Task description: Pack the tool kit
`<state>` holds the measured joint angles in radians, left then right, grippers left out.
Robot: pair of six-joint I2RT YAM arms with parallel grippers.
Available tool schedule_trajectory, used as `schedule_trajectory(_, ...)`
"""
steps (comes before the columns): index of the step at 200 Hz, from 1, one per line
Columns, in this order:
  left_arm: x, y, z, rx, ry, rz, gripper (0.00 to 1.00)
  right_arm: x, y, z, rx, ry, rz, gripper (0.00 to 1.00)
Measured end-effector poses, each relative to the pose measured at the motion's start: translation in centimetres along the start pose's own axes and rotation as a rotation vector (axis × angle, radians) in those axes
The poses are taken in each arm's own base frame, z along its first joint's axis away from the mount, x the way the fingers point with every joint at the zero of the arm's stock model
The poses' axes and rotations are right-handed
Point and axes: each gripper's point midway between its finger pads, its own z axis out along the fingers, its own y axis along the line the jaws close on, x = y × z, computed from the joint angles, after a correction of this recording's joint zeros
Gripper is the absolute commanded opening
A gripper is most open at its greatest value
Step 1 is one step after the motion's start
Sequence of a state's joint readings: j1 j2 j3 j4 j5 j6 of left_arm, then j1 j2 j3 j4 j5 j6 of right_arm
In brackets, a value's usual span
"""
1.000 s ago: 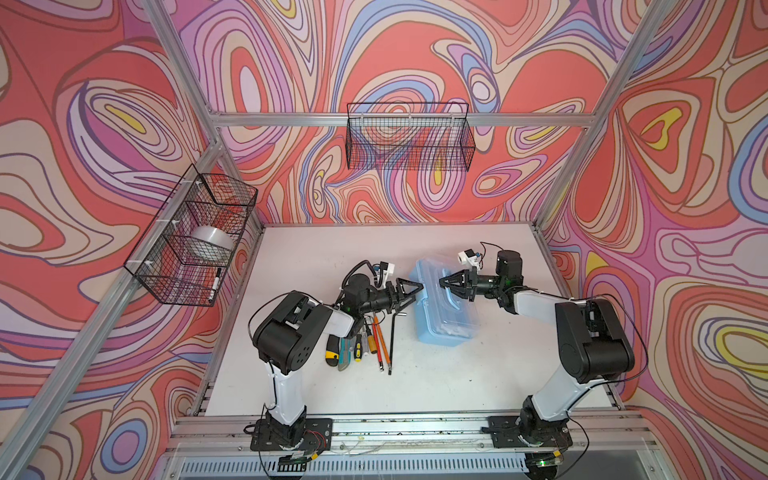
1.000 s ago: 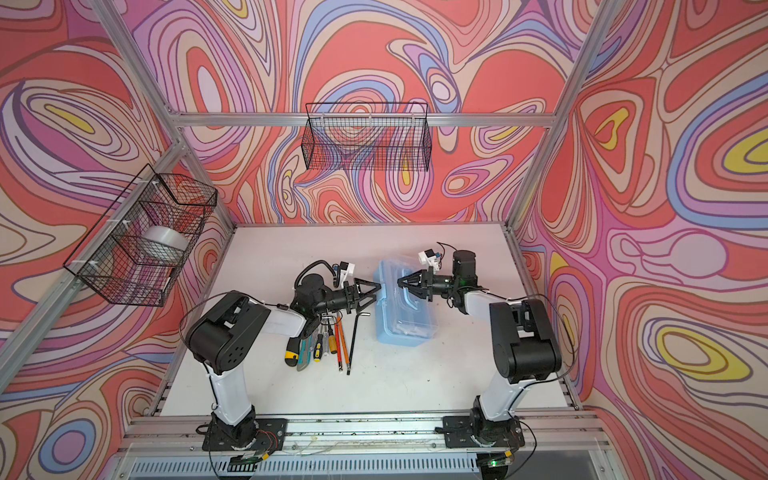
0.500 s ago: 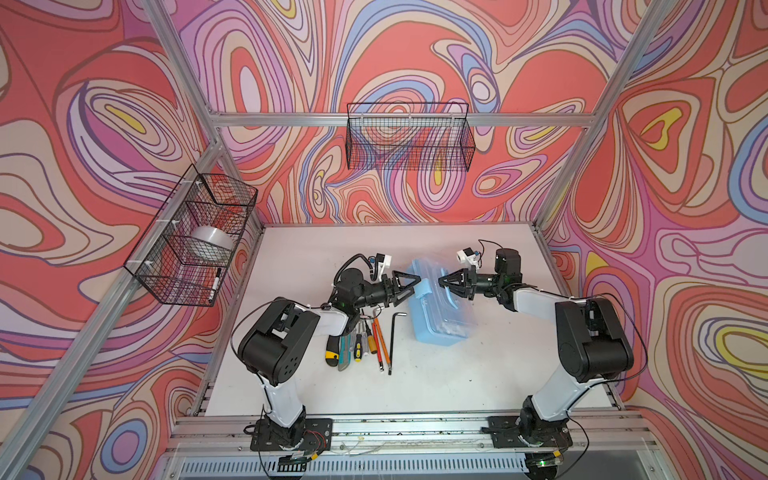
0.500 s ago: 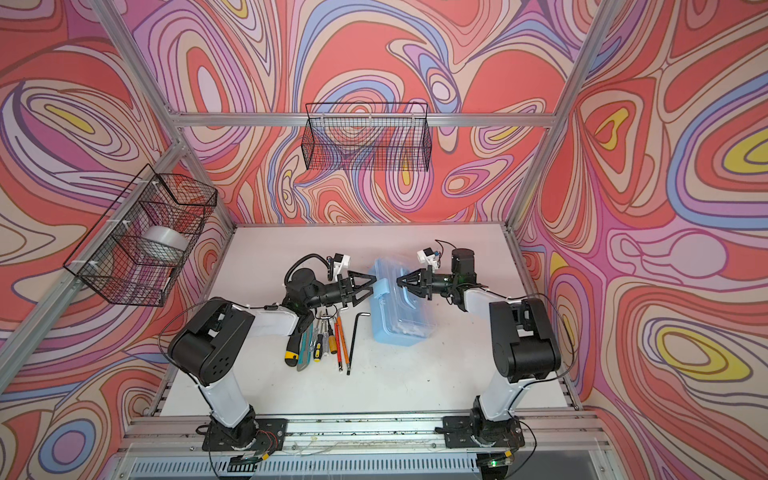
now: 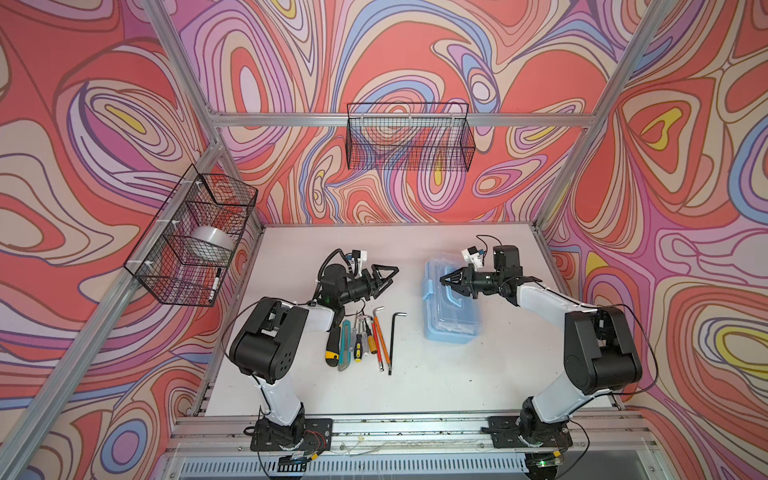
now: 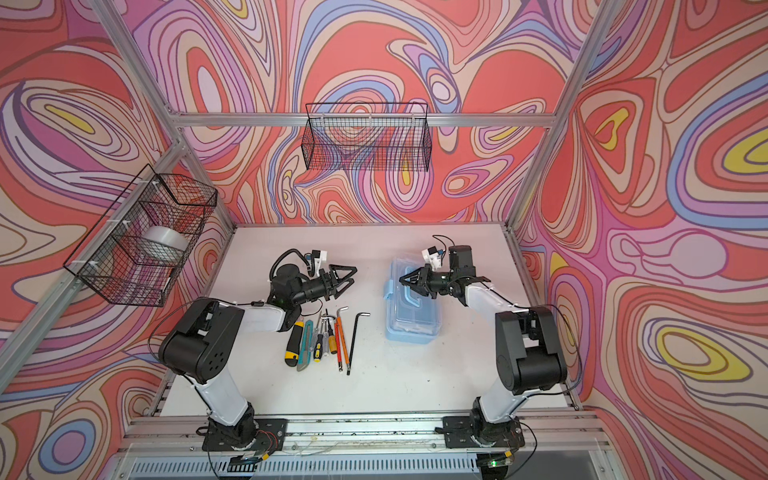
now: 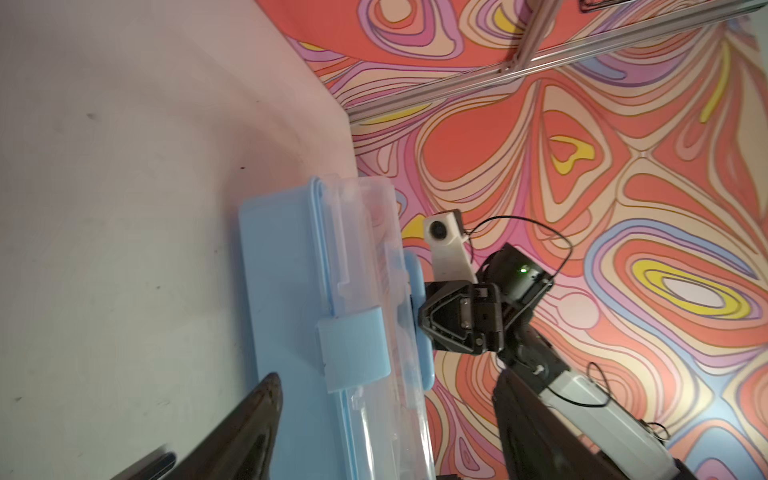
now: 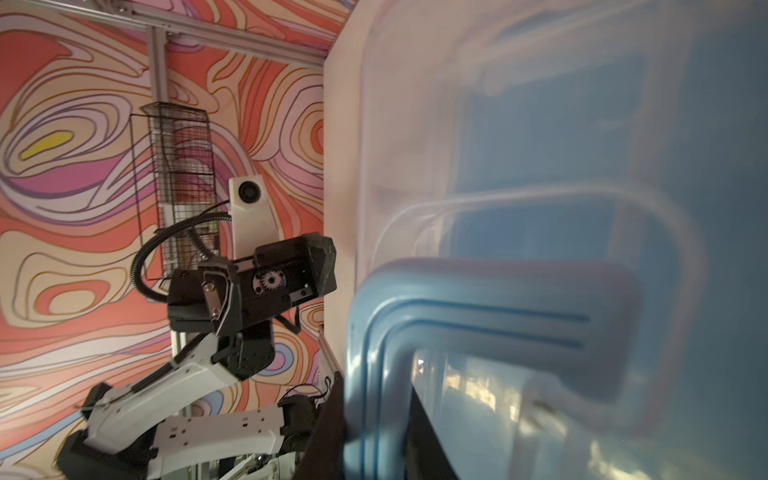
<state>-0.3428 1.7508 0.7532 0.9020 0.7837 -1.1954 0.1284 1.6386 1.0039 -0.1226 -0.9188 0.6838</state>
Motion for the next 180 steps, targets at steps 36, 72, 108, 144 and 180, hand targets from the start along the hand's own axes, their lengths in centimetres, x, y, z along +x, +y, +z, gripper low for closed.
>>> schedule_trajectory(36,-0.5,-0.9,0.3,-0.083,0.004,0.067,0.84,0.5,-0.9,1.3,0.17,0.009,-0.03,0.0)
schedule_trajectory(72,-0.6,-2.2,1.3,-0.106,0.019,0.108,0.85,1.1,-0.4,1.6,0.148,0.031,-0.039,0.0)
schedule_trajectory(108,0.7,-3.2,2.4,-0.113,0.062,0.134,0.86,1.2,0.9,1.3,0.074,0.056,-0.033,0.0)
schedule_trajectory(144,1.1,-3.1,2.6,-0.124,0.075,0.137,0.9,0.7,3.7,0.2,-0.057,0.053,-0.031,0.0)
schedule_trajectory(180,0.9,-3.7,3.6,-0.112,0.084,0.147,0.92,0.6,5.4,-0.2,-0.16,0.056,-0.029,0.0)
